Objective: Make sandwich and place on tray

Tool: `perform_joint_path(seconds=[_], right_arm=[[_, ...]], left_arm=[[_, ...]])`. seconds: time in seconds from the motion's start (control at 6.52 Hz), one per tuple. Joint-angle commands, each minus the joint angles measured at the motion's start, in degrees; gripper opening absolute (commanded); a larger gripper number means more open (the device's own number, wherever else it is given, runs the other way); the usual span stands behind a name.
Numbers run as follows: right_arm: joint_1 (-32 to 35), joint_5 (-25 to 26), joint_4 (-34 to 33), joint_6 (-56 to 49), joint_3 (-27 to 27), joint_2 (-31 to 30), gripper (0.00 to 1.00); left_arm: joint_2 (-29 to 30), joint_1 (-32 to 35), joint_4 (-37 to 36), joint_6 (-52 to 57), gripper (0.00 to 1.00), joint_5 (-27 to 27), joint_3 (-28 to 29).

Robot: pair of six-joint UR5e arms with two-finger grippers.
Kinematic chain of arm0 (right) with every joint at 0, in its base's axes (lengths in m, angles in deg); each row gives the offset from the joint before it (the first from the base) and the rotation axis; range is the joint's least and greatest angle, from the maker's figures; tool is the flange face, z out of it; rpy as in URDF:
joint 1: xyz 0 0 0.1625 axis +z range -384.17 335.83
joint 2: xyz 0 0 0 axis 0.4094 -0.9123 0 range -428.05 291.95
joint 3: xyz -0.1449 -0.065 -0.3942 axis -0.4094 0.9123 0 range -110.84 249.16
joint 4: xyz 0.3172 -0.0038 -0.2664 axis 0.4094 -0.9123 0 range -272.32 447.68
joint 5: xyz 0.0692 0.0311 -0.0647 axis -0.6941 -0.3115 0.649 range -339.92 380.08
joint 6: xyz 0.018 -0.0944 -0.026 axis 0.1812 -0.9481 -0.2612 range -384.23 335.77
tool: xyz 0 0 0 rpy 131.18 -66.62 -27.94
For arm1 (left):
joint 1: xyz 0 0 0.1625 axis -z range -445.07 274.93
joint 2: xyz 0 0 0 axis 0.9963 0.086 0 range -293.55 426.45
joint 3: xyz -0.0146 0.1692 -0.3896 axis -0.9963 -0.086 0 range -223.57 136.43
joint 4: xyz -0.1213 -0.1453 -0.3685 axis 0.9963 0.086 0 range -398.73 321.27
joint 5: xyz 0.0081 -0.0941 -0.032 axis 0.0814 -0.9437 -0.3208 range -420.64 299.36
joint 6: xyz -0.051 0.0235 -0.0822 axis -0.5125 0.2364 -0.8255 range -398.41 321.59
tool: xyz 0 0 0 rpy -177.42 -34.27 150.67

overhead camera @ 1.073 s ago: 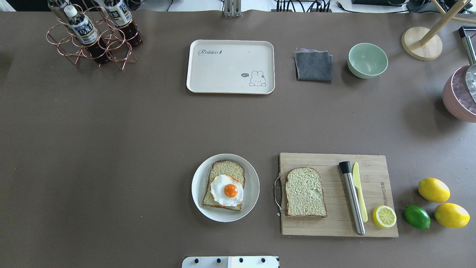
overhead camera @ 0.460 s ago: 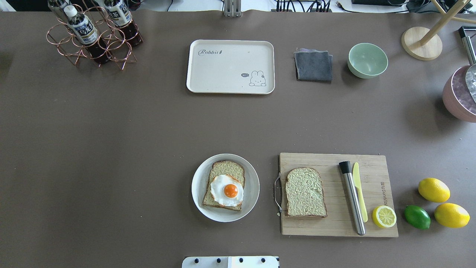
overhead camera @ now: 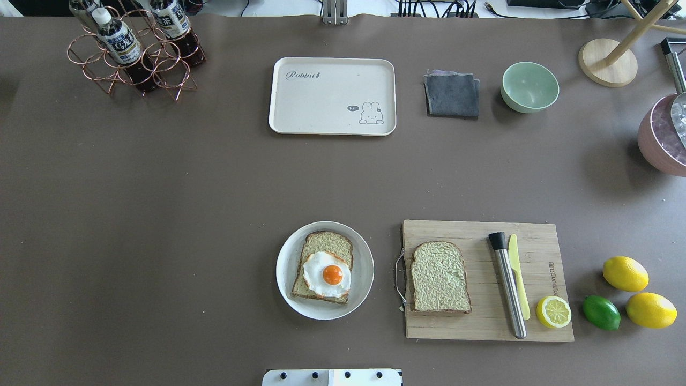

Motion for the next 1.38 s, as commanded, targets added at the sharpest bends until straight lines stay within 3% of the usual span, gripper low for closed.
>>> perform_joint_path(seconds=[0.0, 0.77, 1.23], right_arm=[[0.0, 0.07, 0.07, -0.14, -0.09, 0.0, 1.0], [-1.31, -2.47, -1.24, -0.23, -0.62, 0.35, 1.0], [-3.85, -3.18, -7.38, -0.23, -3.52, 1.31, 1.0]], left_arm=[[-0.06, -0.02, 0.0, 0.0, 0.98, 0.0, -0.12], [-0.06, -0.64, -0.7, -0.26, 0.98, -0.18, 0.14], [0.64, -2.93, -7.38, -0.09, 0.98, -0.61, -0.82]])
